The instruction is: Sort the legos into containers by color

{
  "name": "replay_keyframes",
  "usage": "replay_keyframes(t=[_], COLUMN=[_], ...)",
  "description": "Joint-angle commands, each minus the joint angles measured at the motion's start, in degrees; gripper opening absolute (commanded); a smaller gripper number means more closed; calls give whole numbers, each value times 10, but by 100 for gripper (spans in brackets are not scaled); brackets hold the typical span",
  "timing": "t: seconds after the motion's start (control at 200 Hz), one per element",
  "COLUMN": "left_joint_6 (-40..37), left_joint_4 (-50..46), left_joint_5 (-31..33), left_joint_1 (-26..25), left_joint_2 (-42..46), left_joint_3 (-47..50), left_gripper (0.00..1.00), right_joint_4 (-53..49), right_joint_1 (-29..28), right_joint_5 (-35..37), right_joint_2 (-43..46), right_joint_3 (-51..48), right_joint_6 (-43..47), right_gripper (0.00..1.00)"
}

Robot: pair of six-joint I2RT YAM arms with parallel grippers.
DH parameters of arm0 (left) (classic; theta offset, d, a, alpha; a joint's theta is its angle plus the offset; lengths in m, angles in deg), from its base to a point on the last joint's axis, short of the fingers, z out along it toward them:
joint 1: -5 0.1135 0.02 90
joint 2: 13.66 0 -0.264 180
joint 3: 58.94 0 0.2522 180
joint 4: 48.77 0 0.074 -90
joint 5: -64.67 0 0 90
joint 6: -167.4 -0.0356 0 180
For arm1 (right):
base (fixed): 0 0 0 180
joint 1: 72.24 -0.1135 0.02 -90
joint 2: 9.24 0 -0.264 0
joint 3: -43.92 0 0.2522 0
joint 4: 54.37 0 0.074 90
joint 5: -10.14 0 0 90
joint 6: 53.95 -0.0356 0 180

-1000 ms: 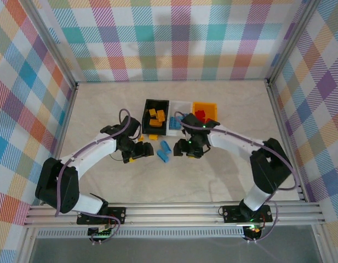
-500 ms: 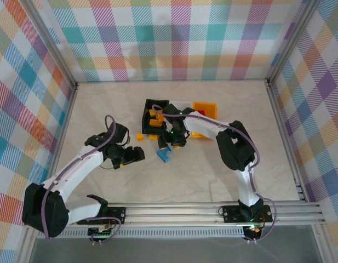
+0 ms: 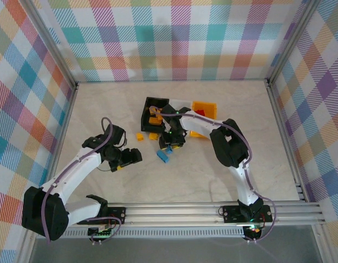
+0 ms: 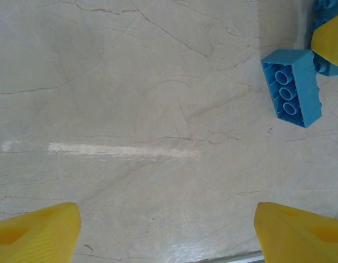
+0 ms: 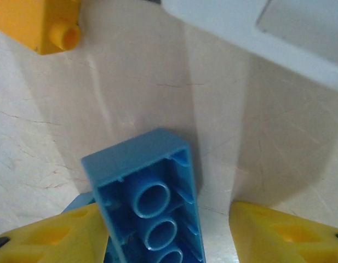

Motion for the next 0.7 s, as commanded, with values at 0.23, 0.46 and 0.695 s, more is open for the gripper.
replay_keyframes(t=[0.23, 0.46, 0.695], left_joint_6=[-14, -8, -11], left_joint_4=[-13, 7, 29], left_joint_5=[-14, -23, -41], left_joint_1=[10, 10, 10], left_joint_2=[-7, -21, -54], left_joint_3=[-8, -7, -17], left_gripper=[83, 83, 83], right_joint_4=[2, 9, -18], right_joint_1=[-3, -3, 1], right_joint_5=[9, 19, 43], right_joint_2=[29, 120, 200], right_joint_3=[-28, -105, -121], right_joint_6=[-13, -31, -40], right_gripper=[36, 26, 21])
